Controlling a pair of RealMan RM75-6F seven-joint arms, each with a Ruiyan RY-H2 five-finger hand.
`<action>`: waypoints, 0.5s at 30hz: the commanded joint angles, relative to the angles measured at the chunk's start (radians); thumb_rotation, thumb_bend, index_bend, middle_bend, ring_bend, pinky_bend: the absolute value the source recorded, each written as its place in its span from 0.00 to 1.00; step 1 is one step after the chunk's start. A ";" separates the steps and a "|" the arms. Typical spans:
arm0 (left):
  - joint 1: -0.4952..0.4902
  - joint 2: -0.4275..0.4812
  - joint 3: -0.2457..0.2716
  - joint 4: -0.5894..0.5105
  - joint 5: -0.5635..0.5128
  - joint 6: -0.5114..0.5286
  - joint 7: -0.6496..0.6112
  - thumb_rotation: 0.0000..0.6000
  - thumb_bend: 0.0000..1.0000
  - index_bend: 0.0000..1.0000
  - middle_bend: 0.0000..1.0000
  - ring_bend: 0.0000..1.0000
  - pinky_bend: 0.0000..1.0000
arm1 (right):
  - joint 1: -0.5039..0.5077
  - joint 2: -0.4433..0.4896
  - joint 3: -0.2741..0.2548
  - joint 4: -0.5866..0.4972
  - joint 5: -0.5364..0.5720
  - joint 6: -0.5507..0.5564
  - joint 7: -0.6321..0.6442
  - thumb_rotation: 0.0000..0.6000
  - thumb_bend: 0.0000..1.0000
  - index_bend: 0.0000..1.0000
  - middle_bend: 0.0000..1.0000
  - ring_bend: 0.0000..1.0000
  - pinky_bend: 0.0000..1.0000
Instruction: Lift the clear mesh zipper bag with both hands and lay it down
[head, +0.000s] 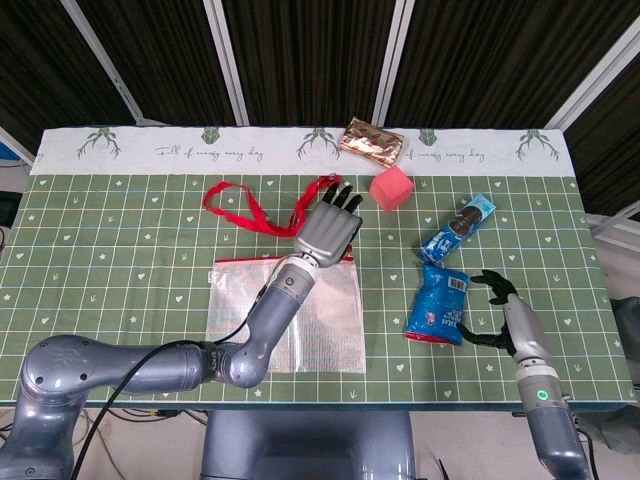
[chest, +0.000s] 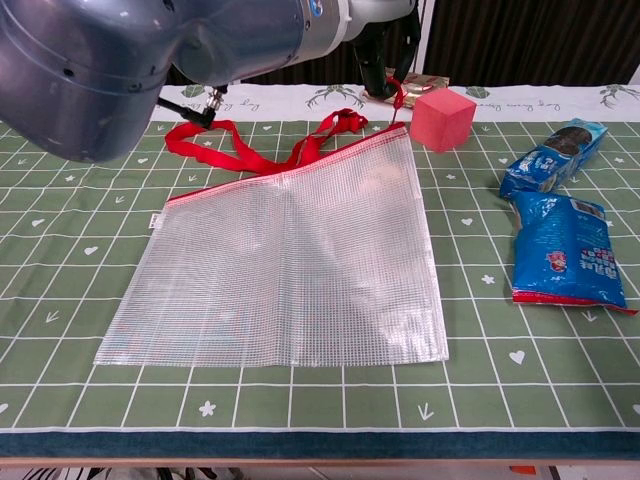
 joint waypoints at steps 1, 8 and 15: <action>0.001 0.013 0.004 -0.014 -0.010 0.008 -0.009 1.00 0.43 0.60 0.14 0.00 0.00 | 0.134 -0.060 0.109 -0.058 0.231 -0.041 -0.057 1.00 0.31 0.28 0.13 0.08 0.26; -0.006 0.038 0.000 -0.043 -0.030 0.012 -0.032 1.00 0.43 0.60 0.15 0.00 0.00 | 0.325 -0.166 0.223 -0.017 0.539 0.003 -0.134 1.00 0.31 0.32 0.13 0.08 0.26; -0.019 0.059 0.002 -0.058 -0.046 0.013 -0.047 1.00 0.43 0.61 0.15 0.00 0.00 | 0.466 -0.264 0.313 0.041 0.731 0.064 -0.164 1.00 0.32 0.33 0.13 0.08 0.26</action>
